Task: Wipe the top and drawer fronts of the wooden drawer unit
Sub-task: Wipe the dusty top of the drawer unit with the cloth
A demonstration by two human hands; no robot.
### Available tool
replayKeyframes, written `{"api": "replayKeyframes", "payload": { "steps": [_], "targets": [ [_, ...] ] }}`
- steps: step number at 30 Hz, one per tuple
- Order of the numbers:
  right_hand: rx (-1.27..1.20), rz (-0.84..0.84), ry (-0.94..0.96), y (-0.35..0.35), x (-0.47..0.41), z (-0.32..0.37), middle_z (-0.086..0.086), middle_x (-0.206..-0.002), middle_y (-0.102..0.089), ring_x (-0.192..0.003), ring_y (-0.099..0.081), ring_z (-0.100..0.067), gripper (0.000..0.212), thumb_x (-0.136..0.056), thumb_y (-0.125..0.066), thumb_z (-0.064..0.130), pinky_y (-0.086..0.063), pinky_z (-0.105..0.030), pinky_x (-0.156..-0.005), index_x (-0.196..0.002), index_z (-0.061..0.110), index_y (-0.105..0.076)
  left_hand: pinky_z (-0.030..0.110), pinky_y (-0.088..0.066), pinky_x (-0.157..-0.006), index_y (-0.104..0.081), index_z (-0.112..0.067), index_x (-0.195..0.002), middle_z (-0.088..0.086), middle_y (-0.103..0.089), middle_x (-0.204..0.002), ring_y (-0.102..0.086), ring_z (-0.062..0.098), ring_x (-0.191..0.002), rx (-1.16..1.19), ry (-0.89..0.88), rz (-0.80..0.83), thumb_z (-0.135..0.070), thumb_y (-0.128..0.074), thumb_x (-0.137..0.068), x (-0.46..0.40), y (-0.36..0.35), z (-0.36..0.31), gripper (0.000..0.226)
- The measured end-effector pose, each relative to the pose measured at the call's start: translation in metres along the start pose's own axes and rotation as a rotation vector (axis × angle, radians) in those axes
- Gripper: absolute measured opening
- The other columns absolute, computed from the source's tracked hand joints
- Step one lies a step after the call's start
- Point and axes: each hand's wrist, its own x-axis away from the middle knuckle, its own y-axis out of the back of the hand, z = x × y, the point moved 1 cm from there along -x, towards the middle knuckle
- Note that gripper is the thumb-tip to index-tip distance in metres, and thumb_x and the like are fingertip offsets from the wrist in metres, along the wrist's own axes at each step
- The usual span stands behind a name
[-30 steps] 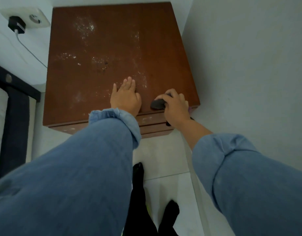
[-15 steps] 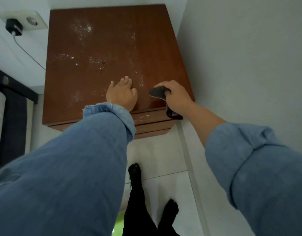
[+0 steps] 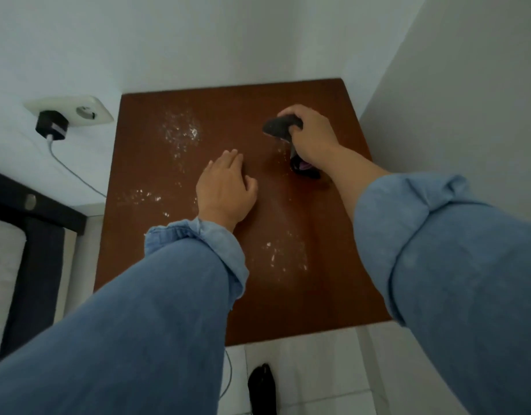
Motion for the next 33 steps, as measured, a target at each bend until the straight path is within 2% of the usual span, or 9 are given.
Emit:
{"api": "replayKeyframes", "payload": {
  "steps": [3,6,12,17,21,25,27,33],
  "targets": [
    [0.038,-0.084,0.029,-0.007,-0.053,0.011,-0.006,-0.128,-0.055,-0.116,-0.049,-0.030,0.036,-0.092,-0.040,0.007,-0.043,-0.039,-0.098,-0.114,0.029,-0.059,0.039,-0.004,-0.121,-0.014,-0.009,-0.152,0.005,-0.008,-0.161,-0.006,0.019,-0.148,-0.060,-0.004,0.126,-0.037,-0.026,-0.098,-0.030,-0.012,0.003,0.062],
    [0.066,-0.129,0.054,-0.020,-0.095,0.012,-0.008,-0.130,-0.050,-0.120,-0.044,-0.032,0.040,-0.093,-0.037,0.006,-0.038,-0.042,-0.103,-0.120,0.028,-0.056,0.042,0.005,-0.120,0.003,-0.011,-0.152,0.003,0.010,-0.161,0.010,0.017,-0.147,-0.086,0.004,0.147,-0.040,-0.017,-0.099,-0.040,-0.029,0.007,0.064],
    [0.257,-0.079,-0.030,-0.034,-0.149,0.010,-0.011,-0.139,-0.040,-0.125,-0.033,-0.034,0.040,-0.099,-0.033,0.012,-0.034,-0.041,-0.103,-0.130,0.029,-0.051,0.043,0.016,-0.116,0.016,-0.013,-0.150,0.000,0.024,-0.157,0.024,0.015,-0.143,-0.077,0.019,0.264,-0.045,-0.012,-0.099,-0.054,-0.031,0.017,0.066],
    [0.380,0.015,-0.042,-0.041,-0.152,-0.006,-0.007,-0.145,-0.030,-0.127,-0.030,-0.035,0.040,-0.101,-0.031,0.018,-0.030,-0.042,-0.102,-0.134,0.034,-0.047,0.044,0.015,-0.117,0.016,-0.013,-0.150,0.000,0.025,-0.157,0.024,0.015,-0.144,-0.068,0.011,0.264,-0.045,-0.014,-0.099,-0.048,-0.031,0.012,0.067],
    [0.336,-0.006,0.036,-0.048,-0.123,-0.008,-0.007,-0.142,-0.036,-0.121,-0.035,-0.035,0.042,-0.097,-0.035,0.013,-0.029,-0.038,-0.098,-0.128,0.035,-0.053,0.045,0.013,-0.117,0.014,-0.012,-0.151,0.000,0.022,-0.158,0.022,0.016,-0.144,-0.067,0.019,0.267,-0.045,-0.015,-0.099,-0.050,-0.031,0.012,0.067],
    [0.311,-0.053,0.118,-0.058,-0.048,-0.019,-0.003,-0.133,-0.043,-0.110,-0.041,-0.032,0.041,-0.093,-0.040,0.011,-0.024,-0.031,-0.085,-0.117,0.039,-0.059,0.045,0.012,-0.117,0.012,-0.011,-0.151,0.002,0.021,-0.159,0.020,0.016,-0.145,-0.066,0.026,0.288,-0.044,-0.016,-0.099,-0.049,-0.027,0.010,0.067],
    [0.315,-0.059,0.119,-0.060,-0.013,-0.020,-0.002,-0.129,-0.045,-0.105,-0.042,-0.030,0.038,-0.093,-0.041,0.014,-0.022,-0.031,-0.081,-0.115,0.039,-0.059,0.045,0.011,-0.118,0.011,-0.011,-0.151,0.002,0.020,-0.159,0.019,0.017,-0.145,-0.070,0.029,0.297,-0.043,-0.018,-0.100,-0.049,-0.024,0.009,0.067],
    [0.324,-0.070,0.088,-0.062,0.060,-0.028,-0.001,-0.122,-0.049,-0.098,-0.044,-0.028,0.034,-0.093,-0.044,0.015,-0.027,-0.032,-0.077,-0.116,0.035,-0.059,0.045,0.008,-0.118,0.007,-0.010,-0.152,0.002,0.015,-0.160,0.015,0.017,-0.146,-0.072,0.025,0.294,-0.039,-0.021,-0.101,-0.045,-0.014,0.006,0.065]
  ]
}}
